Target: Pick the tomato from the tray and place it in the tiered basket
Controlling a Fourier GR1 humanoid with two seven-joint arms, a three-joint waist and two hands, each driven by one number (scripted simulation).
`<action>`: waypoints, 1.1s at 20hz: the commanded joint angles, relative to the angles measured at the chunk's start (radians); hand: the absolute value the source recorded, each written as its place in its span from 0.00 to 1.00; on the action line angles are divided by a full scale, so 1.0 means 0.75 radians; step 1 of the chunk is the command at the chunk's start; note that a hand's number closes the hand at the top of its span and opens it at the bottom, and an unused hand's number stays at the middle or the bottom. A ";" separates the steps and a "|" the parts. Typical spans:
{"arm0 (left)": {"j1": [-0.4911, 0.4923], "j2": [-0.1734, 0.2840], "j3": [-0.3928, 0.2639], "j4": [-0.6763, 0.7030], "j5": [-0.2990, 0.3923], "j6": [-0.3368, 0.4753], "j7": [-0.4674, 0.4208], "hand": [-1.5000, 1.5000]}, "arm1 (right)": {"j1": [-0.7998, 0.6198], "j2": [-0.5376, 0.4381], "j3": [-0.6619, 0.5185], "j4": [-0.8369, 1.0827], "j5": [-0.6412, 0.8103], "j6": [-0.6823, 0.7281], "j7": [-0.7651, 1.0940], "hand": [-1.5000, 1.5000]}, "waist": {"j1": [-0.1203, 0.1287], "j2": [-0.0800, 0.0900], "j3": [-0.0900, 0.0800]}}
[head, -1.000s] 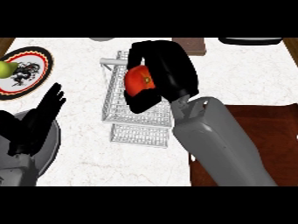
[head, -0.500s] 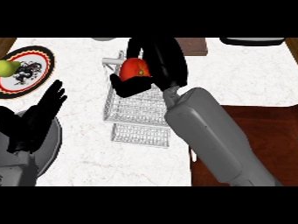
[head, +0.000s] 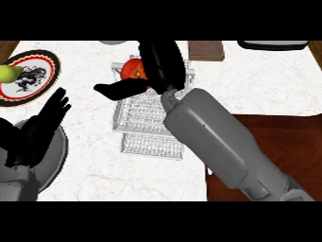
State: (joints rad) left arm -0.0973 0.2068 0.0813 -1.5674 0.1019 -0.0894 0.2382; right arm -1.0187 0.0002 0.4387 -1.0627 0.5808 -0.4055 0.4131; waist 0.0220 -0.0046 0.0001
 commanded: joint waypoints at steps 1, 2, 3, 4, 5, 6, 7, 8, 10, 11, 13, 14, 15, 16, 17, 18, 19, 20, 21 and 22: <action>-0.075 0.046 0.052 0.043 0.033 -0.032 0.045 0.50 | -0.004 0.000 -0.017 0.060 -0.119 -0.081 -0.074 0.00 | -0.007 0.011 0.000; 0.002 0.009 0.005 0.014 0.006 -0.035 -0.013 0.50 | -0.009 0.000 -0.006 0.035 -0.162 -0.134 -0.022 0.00 | 0.000 0.010 0.000; 0.012 0.010 0.025 0.010 -0.002 -0.006 -0.006 0.50 | 0.018 0.000 -0.132 -0.008 -0.162 -0.053 -0.079 0.00 | -0.016 0.008 0.000; 0.009 -0.033 -0.019 0.034 -0.027 0.002 -0.042 0.50 | 0.005 0.000 -0.038 -0.027 -0.228 -0.160 0.010 0.00 | -0.004 0.009 0.000; -0.038 -0.004 -0.004 -0.039 -0.013 0.016 0.064 0.50 | -0.010 0.000 -0.086 0.010 -0.273 -0.150 -0.040 0.00 | 0.000 0.010 0.000; 0.057 -0.007 0.008 -0.044 0.000 -0.011 -0.017 0.50 | 0.008 0.000 -0.125 0.013 -0.310 -0.184 -0.077 0.00 | 0.007 0.010 0.000; 0.004 -0.022 -0.020 -0.003 -0.026 0.001 -0.005 0.50 | 0.010 0.000 -0.201 0.013 -0.355 -0.146 -0.154 0.00 | -0.006 0.013 0.000; 0.039 -0.004 0.018 0.004 -0.009 -0.011 -0.042 0.50 | -0.026 0.000 -0.182 -0.024 -0.412 -0.174 -0.098 0.00 | 0.003 0.011 0.000; 0.045 -0.018 -0.001 -0.032 -0.007 -0.004 0.004 0.50 | 0.053 0.000 -0.259 -0.108 -0.461 -0.190 -0.124 0.00 | -0.013 0.007 0.001; -0.022 -0.005 0.013 -0.030 -0.009 0.018 0.054 0.50 | 0.091 0.000 -0.307 -0.103 -0.501 -0.203 -0.230 0.00 | -0.016 0.011 0.002; 0.024 0.008 0.045 -0.010 0.004 -0.001 -0.001 0.50 | 0.127 -0.016 -0.378 -0.225 -0.541 -0.188 -0.155 0.00 | -0.032 0.003 0.001; 0.071 -0.008 0.012 -0.021 -0.014 -0.017 -0.035 0.50 | 0.096 -0.031 -0.430 -0.198 -0.568 -0.179 -0.194 0.00 | -0.022 0.006 0.001; 0.049 -0.034 -0.011 -0.048 -0.047 0.036 0.015 0.50 | 0.107 -0.001 -0.391 -0.240 -0.542 -0.243 -0.130 0.00 | -0.025 0.003 0.001; 0.065 -0.025 0.005 -0.040 0.005 -0.019 -0.009 0.50 | 0.098 -0.089 -0.455 -0.300 -0.561 -0.166 -0.092 0.00 | -0.033 0.002 0.000; 0.102 0.020 0.041 -0.042 0.025 -0.059 -0.034 0.50 | 0.082 -0.095 -0.503 -0.269 -0.566 -0.202 -0.115 0.00 | -0.024 0.004 0.000; 0.065 -0.010 0.019 -0.083 -0.011 0.007 0.026 0.50 | 0.143 -0.130 -0.519 -0.304 -0.578 -0.185 -0.139 0.00 | -0.030 0.003 0.001; 0.158 -0.038 -0.007 -0.150 -0.019 0.010 0.010 0.50 | 0.094 -0.144 -0.560 -0.259 -0.581 -0.190 -0.167 0.00 | -0.017 0.004 0.001; 0.046 -0.001 0.061 0.045 0.002 -0.016 -0.054 0.50 | 0.237 -0.182 -0.558 -0.373 -0.603 -0.172 -0.196 0.00 | -0.047 0.005 0.000; 0.055 -0.016 -0.002 -0.114 -0.030 0.020 0.066 0.50 | 0.199 -0.225 -0.598 -0.391 -0.615 -0.150 -0.118 0.00 | -0.039 0.001 0.001; 0.036 -0.006 0.018 -0.023 -0.038 0.004 -0.004 0.50 | 0.151 -0.277 -0.693 -0.298 -0.676 -0.112 -0.191 0.00 | -0.031 0.009 0.001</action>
State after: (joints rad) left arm -0.0520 0.1989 0.0948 -1.6039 0.0895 -0.0896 0.2409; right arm -0.9105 -0.1210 0.0321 -1.2845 0.1370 -0.5278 0.2978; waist -0.0009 -0.0013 0.0004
